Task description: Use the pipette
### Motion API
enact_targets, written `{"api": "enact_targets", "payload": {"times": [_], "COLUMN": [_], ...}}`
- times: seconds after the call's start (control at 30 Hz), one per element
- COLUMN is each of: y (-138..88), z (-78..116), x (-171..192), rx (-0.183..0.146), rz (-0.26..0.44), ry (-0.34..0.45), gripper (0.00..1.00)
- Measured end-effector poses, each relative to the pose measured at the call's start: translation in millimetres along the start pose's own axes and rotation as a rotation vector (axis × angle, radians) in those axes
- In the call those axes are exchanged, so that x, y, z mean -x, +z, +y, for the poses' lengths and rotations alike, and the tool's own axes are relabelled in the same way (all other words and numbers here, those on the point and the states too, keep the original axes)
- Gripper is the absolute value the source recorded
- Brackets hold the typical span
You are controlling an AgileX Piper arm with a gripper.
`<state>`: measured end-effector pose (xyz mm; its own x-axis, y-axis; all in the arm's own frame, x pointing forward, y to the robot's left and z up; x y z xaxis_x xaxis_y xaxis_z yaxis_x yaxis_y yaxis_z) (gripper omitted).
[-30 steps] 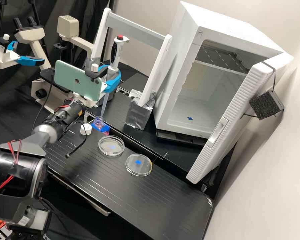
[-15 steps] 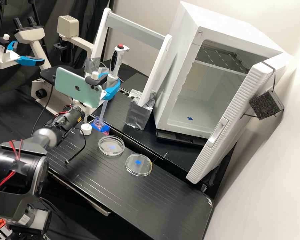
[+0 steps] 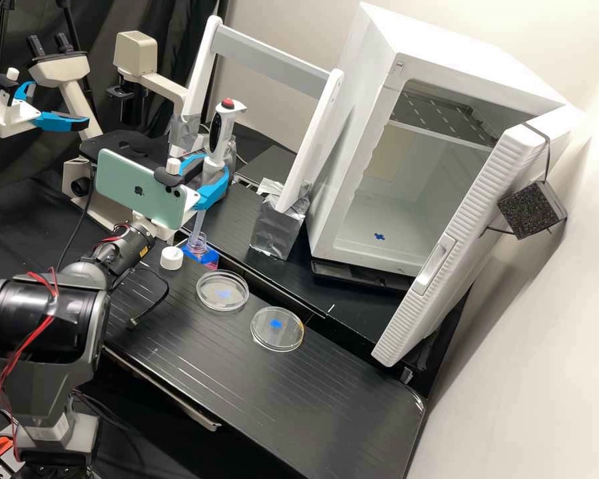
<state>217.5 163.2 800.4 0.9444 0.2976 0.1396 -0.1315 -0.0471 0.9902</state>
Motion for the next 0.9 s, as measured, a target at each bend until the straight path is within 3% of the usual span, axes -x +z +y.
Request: {"api": "enact_targets", "payload": {"times": [0.43,0.9], "y": [17.4,15.7], "z": [-24.9,-18.8], "x": [2.8,4.2], "rx": [0.048,0.03], "rz": [-0.064,-0.067], "ry": [-0.084,-0.065], "gripper": [0.0,0.0]}}
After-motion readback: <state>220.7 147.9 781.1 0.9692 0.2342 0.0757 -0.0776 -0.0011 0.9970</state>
